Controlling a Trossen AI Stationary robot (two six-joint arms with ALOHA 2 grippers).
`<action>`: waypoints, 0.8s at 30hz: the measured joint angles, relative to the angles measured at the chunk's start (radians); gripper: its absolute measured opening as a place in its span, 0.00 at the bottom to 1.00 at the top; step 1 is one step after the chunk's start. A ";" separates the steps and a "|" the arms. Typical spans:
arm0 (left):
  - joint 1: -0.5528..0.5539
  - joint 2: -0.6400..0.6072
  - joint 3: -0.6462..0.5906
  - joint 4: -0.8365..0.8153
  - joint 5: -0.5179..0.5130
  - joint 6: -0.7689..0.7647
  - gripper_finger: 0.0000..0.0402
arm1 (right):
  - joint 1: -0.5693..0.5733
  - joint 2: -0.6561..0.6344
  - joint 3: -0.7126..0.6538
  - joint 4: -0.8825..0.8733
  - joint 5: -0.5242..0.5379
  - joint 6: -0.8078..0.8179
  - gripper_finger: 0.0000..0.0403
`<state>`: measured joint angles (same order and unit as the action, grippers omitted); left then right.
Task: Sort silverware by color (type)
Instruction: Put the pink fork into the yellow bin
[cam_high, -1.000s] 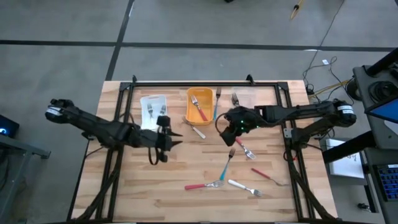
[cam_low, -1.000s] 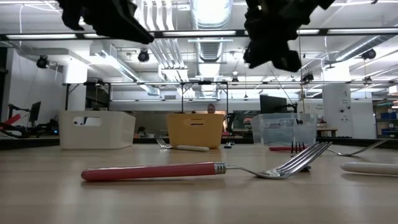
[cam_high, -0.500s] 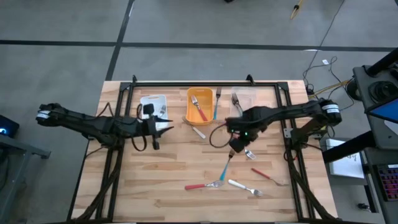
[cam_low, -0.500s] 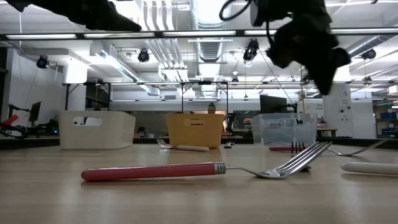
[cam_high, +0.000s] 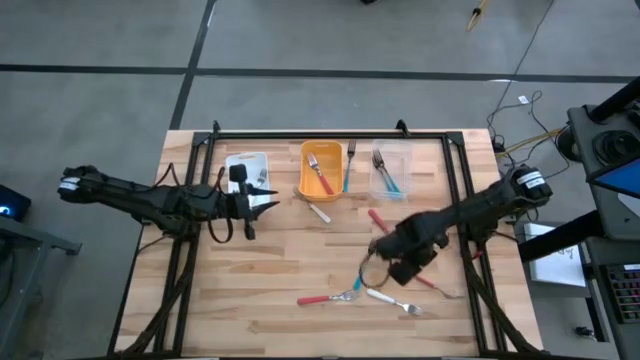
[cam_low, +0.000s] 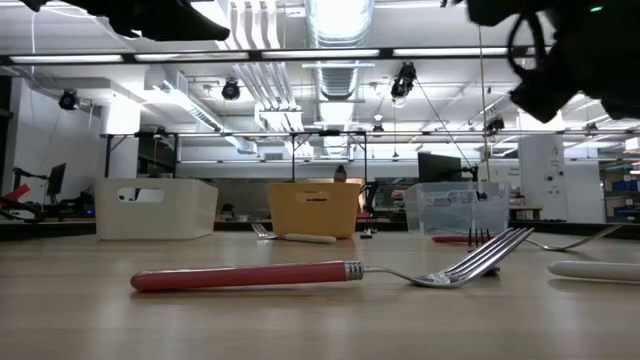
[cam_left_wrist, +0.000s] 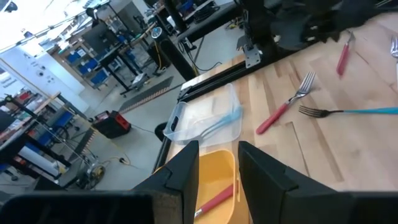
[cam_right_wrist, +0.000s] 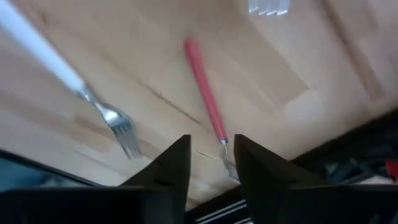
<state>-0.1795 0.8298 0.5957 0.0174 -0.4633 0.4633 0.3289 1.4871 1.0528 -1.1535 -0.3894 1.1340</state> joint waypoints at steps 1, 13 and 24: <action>0.000 0.000 0.000 0.001 0.000 0.000 0.23 | 0.023 0.001 -0.011 0.017 0.003 -0.021 0.31; 0.000 0.000 0.000 0.009 0.001 0.000 0.23 | 0.147 0.002 -0.140 0.236 0.141 -0.010 0.42; 0.000 0.001 0.000 0.018 0.001 0.000 0.23 | 0.147 0.008 -0.245 0.410 0.216 0.058 0.41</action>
<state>-0.1795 0.8305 0.5953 0.0351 -0.4622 0.4633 0.4759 1.4947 0.8082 -0.7436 -0.1730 1.1924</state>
